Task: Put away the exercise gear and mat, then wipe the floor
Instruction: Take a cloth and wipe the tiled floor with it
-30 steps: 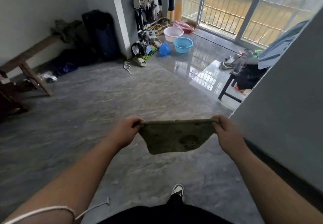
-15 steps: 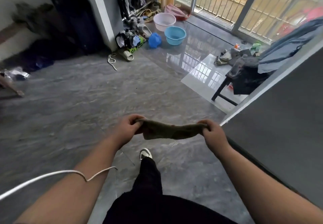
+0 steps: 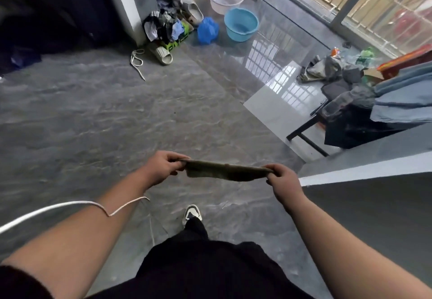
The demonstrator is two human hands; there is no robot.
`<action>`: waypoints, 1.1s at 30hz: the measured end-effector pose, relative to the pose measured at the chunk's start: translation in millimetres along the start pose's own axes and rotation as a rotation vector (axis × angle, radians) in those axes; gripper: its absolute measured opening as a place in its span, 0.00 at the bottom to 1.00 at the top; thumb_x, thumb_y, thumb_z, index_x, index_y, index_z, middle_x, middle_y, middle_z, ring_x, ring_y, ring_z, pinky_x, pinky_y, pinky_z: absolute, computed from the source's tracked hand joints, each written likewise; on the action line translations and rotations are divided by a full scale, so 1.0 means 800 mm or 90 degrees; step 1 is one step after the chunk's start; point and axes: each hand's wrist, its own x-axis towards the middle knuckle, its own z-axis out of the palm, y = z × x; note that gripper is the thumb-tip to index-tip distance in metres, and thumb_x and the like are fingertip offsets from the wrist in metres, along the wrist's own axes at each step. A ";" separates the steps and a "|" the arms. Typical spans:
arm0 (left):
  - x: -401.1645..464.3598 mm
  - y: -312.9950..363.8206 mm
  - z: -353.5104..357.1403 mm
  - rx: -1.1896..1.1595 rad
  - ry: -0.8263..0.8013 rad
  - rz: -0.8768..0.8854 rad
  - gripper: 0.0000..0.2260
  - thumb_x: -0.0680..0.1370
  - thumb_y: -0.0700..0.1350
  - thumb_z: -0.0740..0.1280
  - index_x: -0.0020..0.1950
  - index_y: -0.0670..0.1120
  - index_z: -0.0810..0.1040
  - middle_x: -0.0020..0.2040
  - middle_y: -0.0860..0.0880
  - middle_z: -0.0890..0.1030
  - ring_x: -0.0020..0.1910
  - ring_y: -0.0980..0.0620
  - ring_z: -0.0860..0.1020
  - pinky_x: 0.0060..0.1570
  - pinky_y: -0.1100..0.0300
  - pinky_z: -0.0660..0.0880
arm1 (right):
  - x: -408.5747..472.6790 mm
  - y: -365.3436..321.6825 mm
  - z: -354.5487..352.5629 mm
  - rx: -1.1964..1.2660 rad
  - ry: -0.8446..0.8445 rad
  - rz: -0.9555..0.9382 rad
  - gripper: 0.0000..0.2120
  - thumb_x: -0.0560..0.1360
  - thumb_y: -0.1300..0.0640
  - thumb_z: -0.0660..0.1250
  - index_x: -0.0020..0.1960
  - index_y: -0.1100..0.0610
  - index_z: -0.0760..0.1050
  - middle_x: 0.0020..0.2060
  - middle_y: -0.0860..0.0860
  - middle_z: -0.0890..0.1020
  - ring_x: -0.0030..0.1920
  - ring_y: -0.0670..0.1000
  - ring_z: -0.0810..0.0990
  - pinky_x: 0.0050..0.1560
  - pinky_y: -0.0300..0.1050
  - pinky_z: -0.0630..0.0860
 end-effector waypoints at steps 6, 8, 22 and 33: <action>0.105 0.049 0.021 0.019 0.022 -0.004 0.11 0.78 0.34 0.67 0.56 0.45 0.82 0.39 0.54 0.84 0.34 0.66 0.78 0.40 0.70 0.74 | 0.129 -0.019 -0.037 -0.060 -0.008 -0.018 0.14 0.73 0.67 0.63 0.53 0.56 0.83 0.45 0.51 0.85 0.48 0.51 0.82 0.51 0.45 0.76; 0.142 0.051 0.041 0.035 0.046 -0.004 0.11 0.77 0.34 0.68 0.58 0.43 0.82 0.44 0.48 0.84 0.35 0.68 0.77 0.42 0.72 0.72 | 0.179 -0.013 -0.050 -0.099 -0.031 -0.026 0.14 0.74 0.66 0.64 0.53 0.55 0.84 0.46 0.50 0.85 0.48 0.49 0.81 0.49 0.40 0.71; 0.411 -0.126 0.203 -0.049 0.239 -0.144 0.10 0.76 0.38 0.71 0.55 0.46 0.84 0.46 0.51 0.84 0.39 0.71 0.78 0.42 0.77 0.70 | 0.531 0.169 0.016 -0.150 -0.192 -0.037 0.14 0.76 0.65 0.65 0.53 0.50 0.84 0.42 0.47 0.85 0.41 0.54 0.80 0.39 0.32 0.73; 0.471 -0.288 0.270 0.024 0.117 -0.163 0.11 0.75 0.38 0.73 0.56 0.48 0.85 0.51 0.53 0.84 0.51 0.57 0.81 0.54 0.67 0.74 | 0.625 0.314 0.089 -0.146 -0.220 -0.051 0.17 0.74 0.67 0.66 0.42 0.44 0.83 0.40 0.51 0.86 0.37 0.51 0.77 0.36 0.37 0.71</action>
